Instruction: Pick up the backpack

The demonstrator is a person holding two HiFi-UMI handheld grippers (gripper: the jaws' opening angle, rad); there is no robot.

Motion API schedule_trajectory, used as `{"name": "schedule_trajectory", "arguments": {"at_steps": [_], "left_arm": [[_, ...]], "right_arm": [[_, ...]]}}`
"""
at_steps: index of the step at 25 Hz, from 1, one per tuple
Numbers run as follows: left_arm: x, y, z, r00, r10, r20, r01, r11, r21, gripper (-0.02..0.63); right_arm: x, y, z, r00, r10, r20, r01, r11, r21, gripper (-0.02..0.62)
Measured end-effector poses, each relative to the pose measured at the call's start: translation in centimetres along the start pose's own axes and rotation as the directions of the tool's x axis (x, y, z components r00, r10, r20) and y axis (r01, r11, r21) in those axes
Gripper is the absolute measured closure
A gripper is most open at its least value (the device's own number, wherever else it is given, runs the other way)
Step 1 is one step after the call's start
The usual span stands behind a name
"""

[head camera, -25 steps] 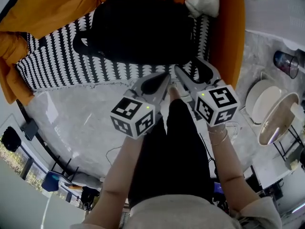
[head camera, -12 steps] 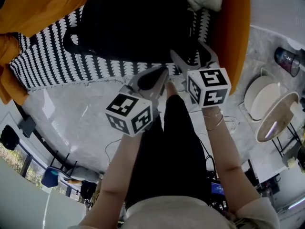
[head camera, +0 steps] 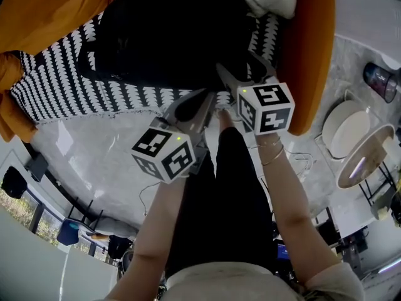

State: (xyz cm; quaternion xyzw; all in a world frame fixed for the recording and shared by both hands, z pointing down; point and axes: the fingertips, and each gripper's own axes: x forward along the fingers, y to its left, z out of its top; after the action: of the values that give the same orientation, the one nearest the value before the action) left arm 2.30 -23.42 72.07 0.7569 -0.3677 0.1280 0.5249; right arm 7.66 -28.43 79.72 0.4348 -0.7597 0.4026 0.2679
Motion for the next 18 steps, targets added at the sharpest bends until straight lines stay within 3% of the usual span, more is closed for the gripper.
{"name": "schedule_trajectory", "arguments": {"at_steps": [2,4,9,13,18], "left_arm": [[0.2,0.3,-0.1,1.0,0.001,-0.011,-0.001,1.0,0.001,0.598],[0.5,0.6,-0.1,1.0,0.005,-0.012,-0.005,1.0,-0.001,0.598],[0.5,1.3,1.0,1.0,0.003,0.003,-0.003,1.0,-0.006,0.598],[0.3,1.4,1.6,1.0,0.013,0.013,-0.013,1.0,-0.002,0.598],[-0.6,0.2,1.8,1.0,0.0,0.011,0.0,1.0,0.009,0.598]], "right_arm": [[0.2,-0.1,0.1,1.0,-0.018,0.009,0.018,0.999,-0.046,0.384],[0.3,0.1,0.3,1.0,0.002,0.025,0.0,0.998,-0.065,0.427],[1.3,1.5,-0.2,0.991,0.136,-0.007,-0.136,0.989,-0.054,0.457],[1.4,3.3,0.2,0.936,0.351,-0.031,-0.347,0.933,0.095,0.458],[-1.6,4.3,1.9,0.904,0.425,0.051,-0.427,0.89,0.159,0.507]]}}
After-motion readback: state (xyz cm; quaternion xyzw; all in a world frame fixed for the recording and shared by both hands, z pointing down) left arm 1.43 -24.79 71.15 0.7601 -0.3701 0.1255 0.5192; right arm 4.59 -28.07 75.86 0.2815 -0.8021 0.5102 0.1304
